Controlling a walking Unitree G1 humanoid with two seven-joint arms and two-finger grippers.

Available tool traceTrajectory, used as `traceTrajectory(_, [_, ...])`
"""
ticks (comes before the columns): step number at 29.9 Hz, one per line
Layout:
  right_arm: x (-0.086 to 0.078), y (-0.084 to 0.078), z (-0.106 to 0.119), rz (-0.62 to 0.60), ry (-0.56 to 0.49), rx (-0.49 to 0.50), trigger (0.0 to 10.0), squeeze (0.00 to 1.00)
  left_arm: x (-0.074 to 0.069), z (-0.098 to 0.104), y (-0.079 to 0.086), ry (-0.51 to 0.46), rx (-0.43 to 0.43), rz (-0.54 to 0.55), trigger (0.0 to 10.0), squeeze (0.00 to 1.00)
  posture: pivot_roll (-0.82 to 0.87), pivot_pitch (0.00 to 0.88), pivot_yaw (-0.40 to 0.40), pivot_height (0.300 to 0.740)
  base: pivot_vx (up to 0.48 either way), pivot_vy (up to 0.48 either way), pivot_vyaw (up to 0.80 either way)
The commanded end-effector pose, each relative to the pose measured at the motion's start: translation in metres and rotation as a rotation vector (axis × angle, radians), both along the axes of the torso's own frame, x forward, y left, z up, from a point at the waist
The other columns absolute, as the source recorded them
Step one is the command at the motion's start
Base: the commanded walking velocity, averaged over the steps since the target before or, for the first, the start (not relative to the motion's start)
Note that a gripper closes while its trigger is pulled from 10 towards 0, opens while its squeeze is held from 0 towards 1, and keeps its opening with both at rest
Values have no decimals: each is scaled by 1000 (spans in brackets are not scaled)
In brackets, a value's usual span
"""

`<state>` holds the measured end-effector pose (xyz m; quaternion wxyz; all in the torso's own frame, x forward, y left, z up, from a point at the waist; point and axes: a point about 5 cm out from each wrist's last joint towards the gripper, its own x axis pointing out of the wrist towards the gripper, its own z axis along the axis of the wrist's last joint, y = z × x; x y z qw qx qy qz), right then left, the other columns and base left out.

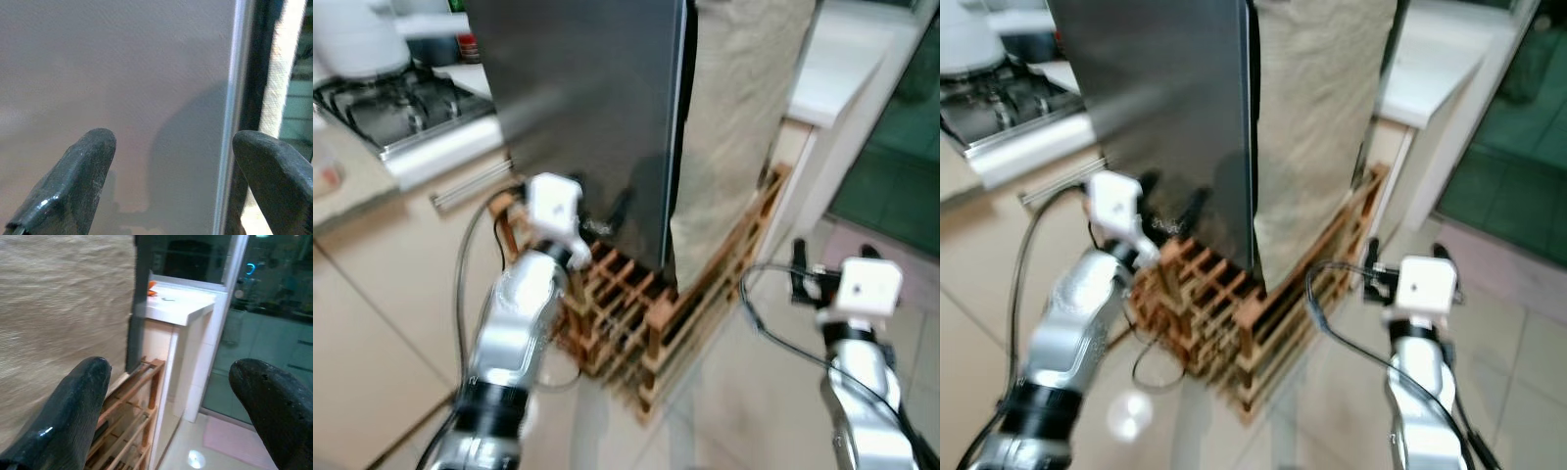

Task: Restocking fridge

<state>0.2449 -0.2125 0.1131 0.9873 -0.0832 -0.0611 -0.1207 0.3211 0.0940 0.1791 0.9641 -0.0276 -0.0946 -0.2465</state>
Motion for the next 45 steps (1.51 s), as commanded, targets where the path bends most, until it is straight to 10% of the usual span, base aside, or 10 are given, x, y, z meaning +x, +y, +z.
traceTrajectory(1, [-1,5,-1,12,9,5,10000,0,3,2,0,18,-11,-19,10000,0,-46,3,24,736,0,0,0])
traceTrajectory(21, [-21,-3,-27,18,95,78,10000,0,33,25,-57,113,26,-160,10000,0,-79,0,60,736,0,0,0])
traceTrajectory(45, [-17,0,-32,38,112,59,10000,0,8,30,-80,176,-43,-329,10000,0,-65,12,48,736,0,0,0])
